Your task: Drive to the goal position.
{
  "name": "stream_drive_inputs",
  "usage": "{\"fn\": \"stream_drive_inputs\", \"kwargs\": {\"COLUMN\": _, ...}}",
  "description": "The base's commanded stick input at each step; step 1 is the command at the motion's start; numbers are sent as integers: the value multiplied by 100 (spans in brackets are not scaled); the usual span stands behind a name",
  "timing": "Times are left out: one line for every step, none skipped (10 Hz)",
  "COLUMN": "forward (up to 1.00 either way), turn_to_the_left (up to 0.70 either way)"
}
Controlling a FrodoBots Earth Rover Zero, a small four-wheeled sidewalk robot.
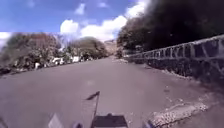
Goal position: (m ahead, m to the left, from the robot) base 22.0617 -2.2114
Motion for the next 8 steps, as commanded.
{"fn": "stream_drive_inputs", "kwargs": {"forward": 70, "turn_to_the_left": 0}}
{"fn": "stream_drive_inputs", "kwargs": {"forward": 70, "turn_to_the_left": 0}}
{"fn": "stream_drive_inputs", "kwargs": {"forward": 70, "turn_to_the_left": 0}}
{"fn": "stream_drive_inputs", "kwargs": {"forward": 70, "turn_to_the_left": 0}}
{"fn": "stream_drive_inputs", "kwargs": {"forward": 70, "turn_to_the_left": -3}}
{"fn": "stream_drive_inputs", "kwargs": {"forward": 70, "turn_to_the_left": -8}}
{"fn": "stream_drive_inputs", "kwargs": {"forward": 70, "turn_to_the_left": -14}}
{"fn": "stream_drive_inputs", "kwargs": {"forward": 70, "turn_to_the_left": -19}}
